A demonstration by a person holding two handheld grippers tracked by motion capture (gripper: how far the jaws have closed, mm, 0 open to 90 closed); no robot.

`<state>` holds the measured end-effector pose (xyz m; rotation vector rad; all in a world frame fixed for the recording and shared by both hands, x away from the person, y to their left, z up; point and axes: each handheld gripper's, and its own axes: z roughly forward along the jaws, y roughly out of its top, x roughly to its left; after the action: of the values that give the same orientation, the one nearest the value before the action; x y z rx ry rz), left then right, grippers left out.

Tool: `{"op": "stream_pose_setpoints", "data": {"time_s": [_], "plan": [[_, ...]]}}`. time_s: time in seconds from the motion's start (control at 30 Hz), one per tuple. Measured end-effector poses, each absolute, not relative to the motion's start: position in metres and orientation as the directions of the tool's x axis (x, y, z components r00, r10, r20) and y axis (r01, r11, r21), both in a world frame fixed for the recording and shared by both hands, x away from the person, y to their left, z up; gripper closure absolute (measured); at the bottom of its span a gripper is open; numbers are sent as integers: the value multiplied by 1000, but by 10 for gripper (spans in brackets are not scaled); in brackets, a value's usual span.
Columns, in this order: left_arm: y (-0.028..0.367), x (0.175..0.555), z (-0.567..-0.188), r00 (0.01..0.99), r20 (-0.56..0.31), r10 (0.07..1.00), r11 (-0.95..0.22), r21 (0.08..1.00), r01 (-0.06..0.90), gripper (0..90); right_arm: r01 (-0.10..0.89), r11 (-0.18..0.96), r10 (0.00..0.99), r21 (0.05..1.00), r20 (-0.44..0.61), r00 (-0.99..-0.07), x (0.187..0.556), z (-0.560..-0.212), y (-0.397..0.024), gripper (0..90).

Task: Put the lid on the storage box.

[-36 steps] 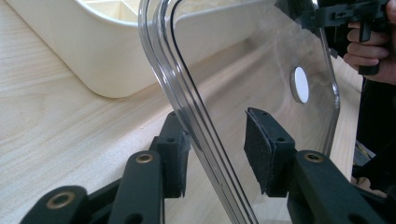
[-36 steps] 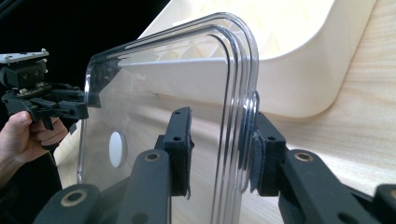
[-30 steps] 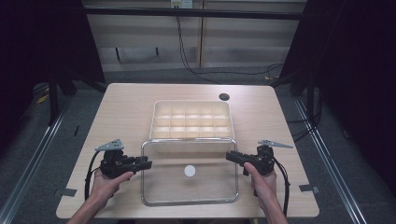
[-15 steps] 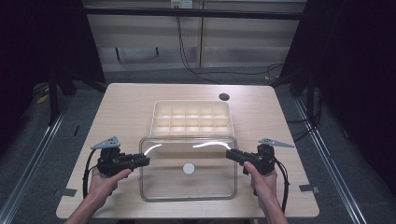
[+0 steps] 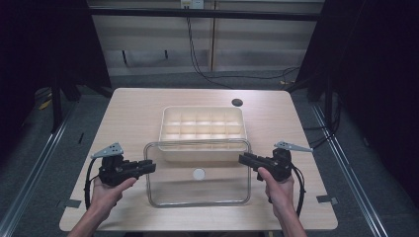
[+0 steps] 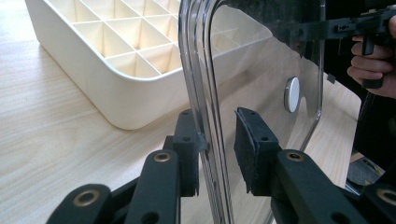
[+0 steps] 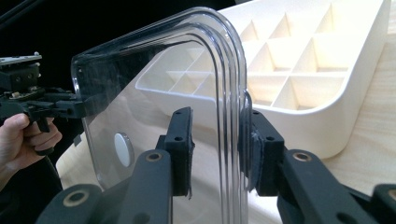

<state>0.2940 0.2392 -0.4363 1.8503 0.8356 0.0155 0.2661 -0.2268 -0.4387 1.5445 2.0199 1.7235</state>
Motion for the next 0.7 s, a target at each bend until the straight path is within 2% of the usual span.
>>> {"op": "stream_pose_setpoints", "data": {"time_s": [0.17,0.23,0.6,0.7], "plan": [[240,296,-428,776,-354,521,-192,838,511,716,614,-151,698,775,523,-489,270,-433,-229,658],[239,296,-421,774,-331,540,-197,844,499,718,607,-151,696,781,520,-496,274,-431,-228,652],[243,305,-412,763,-349,544,-162,849,503,719,586,-137,698,798,498,-515,286,-417,-224,649],[242,306,-406,763,-321,562,-175,855,488,715,580,-130,701,804,488,-520,289,-413,-224,647]]}}
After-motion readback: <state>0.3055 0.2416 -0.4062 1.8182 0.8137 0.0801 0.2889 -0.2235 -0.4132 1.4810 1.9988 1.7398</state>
